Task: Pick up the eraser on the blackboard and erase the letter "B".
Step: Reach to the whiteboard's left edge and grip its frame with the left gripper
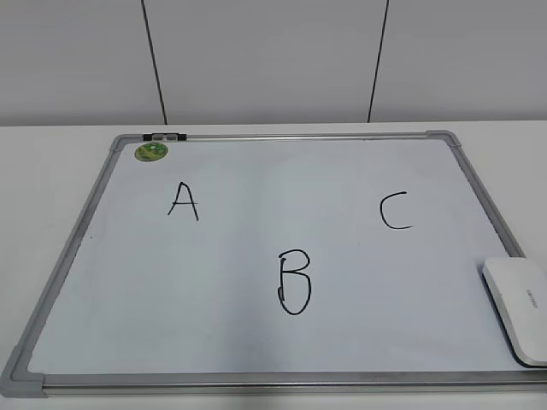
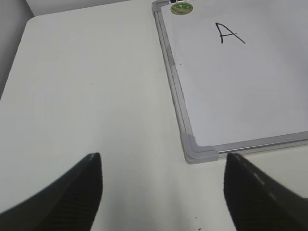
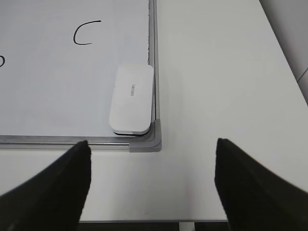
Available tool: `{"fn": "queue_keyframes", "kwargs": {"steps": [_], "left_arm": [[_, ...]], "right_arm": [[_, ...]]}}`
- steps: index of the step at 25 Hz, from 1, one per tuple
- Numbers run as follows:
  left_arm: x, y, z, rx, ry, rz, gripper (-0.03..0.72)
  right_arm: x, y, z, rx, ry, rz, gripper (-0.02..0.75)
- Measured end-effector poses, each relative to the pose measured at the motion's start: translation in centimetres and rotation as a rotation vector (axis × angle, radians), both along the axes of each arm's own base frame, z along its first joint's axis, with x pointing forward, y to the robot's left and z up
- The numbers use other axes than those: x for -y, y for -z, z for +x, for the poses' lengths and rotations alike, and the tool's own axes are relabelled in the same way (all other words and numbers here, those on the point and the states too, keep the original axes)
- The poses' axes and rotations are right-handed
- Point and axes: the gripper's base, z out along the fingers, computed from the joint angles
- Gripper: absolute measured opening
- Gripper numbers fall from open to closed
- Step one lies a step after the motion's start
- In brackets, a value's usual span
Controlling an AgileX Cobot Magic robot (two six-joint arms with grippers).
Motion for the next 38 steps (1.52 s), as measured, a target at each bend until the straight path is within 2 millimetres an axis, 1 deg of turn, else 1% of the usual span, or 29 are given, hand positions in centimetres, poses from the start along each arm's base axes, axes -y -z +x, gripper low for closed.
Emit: {"fn": "queue_keyframes", "kwargs": {"steps": [16,18,21,24,27,29,32,38], "left_arm": [[0.2,-0.1,0.0,0.004,0.013,-0.020,0.590],[0.2,-0.5,0.1,0.021,0.016,-0.026,0.589],[0.3,-2.0,0.7,0.060,0.020,-0.042,0.589],[0.5,-3.0,2.8,0.040,0.026,-0.069,0.589],[0.6,-3.4,5.6,-0.004,0.021,-0.095,0.589],[0.6,-3.4,8.0,-0.032,0.011,-0.105,0.589],[0.6,-2.9,11.5,-0.095,-0.004,-0.124,0.589],[0.7,-1.6,18.6,-0.306,-0.024,-0.159,0.589]], "right_arm": [[0.0,0.0,0.0,0.000,0.000,0.000,0.594],[0.0,0.0,0.0,0.000,0.000,0.000,0.594],[0.0,0.0,0.0,0.000,0.000,0.000,0.594],[0.0,0.0,0.0,0.000,0.000,0.000,0.594],[0.0,0.0,0.0,0.000,0.000,0.000,0.594],[0.0,0.0,0.0,0.000,0.000,0.000,0.593],[0.0,0.0,0.0,0.000,0.000,0.000,0.593],[0.0,0.0,0.0,0.000,0.000,0.000,0.593]]}}
